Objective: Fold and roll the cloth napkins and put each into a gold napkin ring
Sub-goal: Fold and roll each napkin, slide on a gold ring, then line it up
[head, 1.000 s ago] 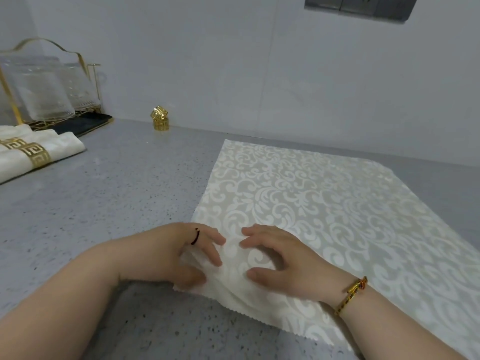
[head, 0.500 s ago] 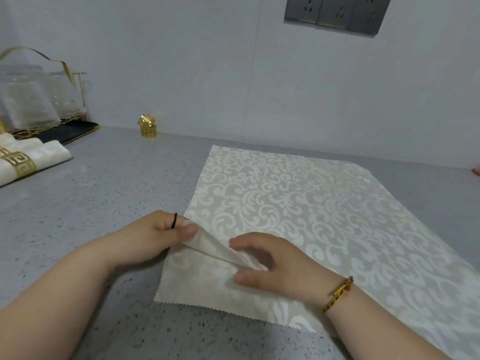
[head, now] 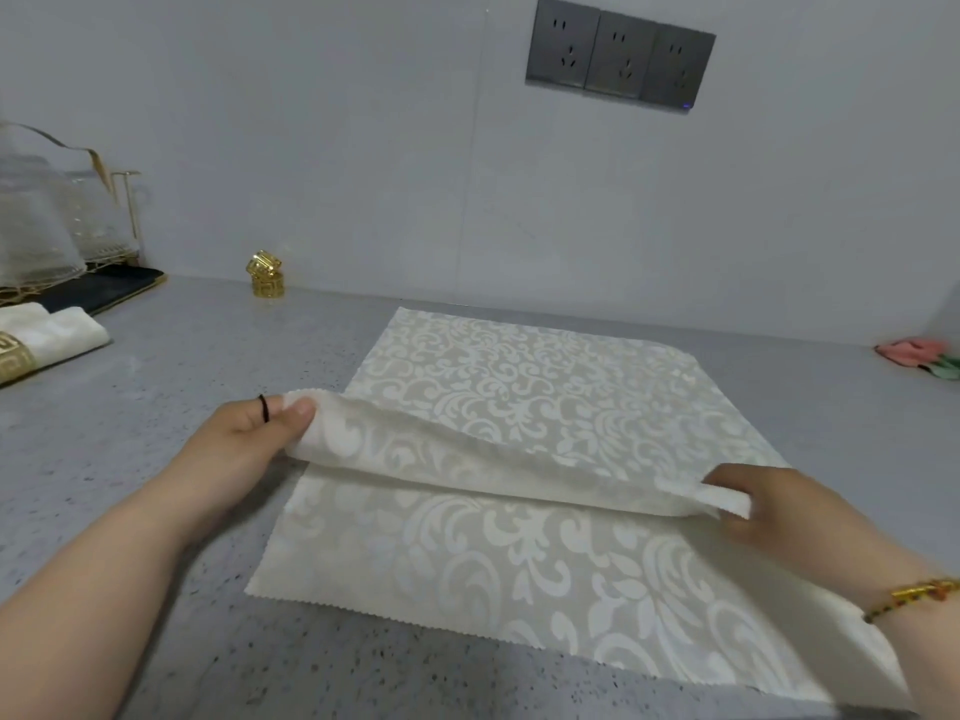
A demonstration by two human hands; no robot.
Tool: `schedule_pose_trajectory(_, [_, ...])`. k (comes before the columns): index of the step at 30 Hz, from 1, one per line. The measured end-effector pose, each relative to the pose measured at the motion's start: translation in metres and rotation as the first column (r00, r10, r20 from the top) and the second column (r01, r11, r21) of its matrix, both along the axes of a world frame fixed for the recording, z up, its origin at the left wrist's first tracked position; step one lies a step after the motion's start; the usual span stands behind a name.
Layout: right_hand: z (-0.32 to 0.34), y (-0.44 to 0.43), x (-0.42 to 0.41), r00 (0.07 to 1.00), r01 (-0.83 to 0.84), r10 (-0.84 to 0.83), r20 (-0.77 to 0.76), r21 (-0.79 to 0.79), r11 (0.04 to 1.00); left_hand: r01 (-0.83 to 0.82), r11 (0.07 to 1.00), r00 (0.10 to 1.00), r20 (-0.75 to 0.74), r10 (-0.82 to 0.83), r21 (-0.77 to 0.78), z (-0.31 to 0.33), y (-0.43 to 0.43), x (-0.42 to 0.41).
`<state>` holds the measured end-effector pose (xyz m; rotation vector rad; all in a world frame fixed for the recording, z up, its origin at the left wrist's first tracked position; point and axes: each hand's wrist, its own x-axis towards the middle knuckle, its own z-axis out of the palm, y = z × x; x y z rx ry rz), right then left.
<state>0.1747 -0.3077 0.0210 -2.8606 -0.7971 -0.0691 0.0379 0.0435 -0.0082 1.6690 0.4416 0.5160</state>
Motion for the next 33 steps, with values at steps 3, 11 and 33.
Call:
schedule_pose_trajectory(3, [0.001, -0.026, 0.007, 0.989, 0.149, -0.148, -0.017, 0.104, 0.983, -0.004, 0.999, 1.0, -0.009, 0.004, -0.033, 0.002, -0.001, 0.0])
schedule_pose_trajectory(11, [0.049, -0.068, 0.011, 0.986, 0.12, -0.03, -0.162, 0.58, 0.806, -0.178, 0.979, 0.976, 0.144, 0.163, 0.1, 0.04, 0.009, -0.007])
schedule_pose_trajectory(33, [-0.017, -0.031, 0.067, 0.885, 0.456, -0.354, -0.302, 0.414, 0.788, -0.012, 0.74, 0.88, -0.345, 0.327, 0.673, -0.016, 0.031, 0.028])
